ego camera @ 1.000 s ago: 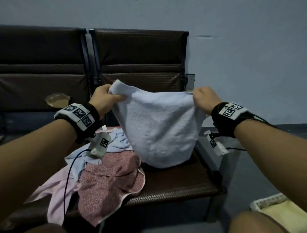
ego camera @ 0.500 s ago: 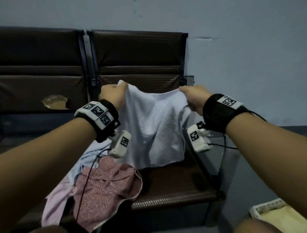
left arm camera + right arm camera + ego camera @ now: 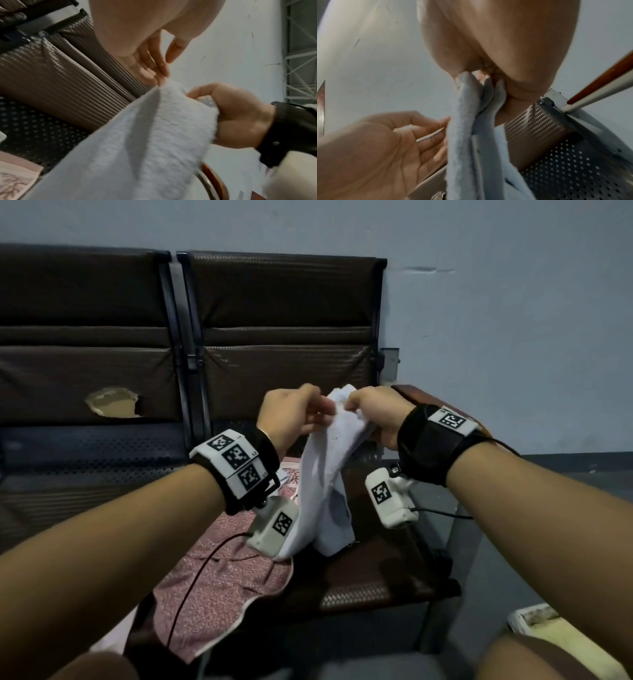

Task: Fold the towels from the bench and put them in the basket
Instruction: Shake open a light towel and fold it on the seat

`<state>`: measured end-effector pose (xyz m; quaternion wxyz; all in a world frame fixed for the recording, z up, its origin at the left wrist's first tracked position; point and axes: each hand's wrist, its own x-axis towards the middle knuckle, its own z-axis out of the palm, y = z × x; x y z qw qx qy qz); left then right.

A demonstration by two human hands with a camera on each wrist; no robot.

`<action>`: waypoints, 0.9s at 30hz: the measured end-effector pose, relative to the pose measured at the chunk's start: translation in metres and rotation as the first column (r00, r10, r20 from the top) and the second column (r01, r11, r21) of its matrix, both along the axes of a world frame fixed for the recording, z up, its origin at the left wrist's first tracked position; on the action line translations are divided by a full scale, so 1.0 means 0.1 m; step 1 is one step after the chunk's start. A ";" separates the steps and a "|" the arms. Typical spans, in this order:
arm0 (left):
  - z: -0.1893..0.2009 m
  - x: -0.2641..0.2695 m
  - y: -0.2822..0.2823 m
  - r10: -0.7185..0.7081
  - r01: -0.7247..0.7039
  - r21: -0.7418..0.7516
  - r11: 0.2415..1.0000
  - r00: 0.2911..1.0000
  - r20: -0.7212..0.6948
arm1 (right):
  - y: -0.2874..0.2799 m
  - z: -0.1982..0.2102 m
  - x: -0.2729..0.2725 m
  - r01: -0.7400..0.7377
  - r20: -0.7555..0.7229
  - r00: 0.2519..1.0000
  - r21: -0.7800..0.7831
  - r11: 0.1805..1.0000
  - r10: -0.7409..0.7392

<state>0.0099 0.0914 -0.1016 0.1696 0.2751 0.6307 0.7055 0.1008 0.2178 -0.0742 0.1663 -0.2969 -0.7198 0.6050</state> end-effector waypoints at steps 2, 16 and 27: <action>0.01 -0.08 -0.02 0.119 -0.120 -0.039 0.992 0.993 -0.027 | 0.01 0.01 0.05 -0.046 0.012 0.999 -0.005 0.999 0.046; -0.09 -0.79 0.16 -0.069 0.020 -0.264 0.964 0.982 -0.175 | 0.72 -0.06 -0.06 -0.189 0.246 0.967 0.520 0.833 0.066; -0.01 -1.04 0.40 0.110 -0.113 0.003 0.994 0.969 -0.221 | 0.92 -0.18 -0.38 0.116 -0.202 0.979 0.637 0.762 0.020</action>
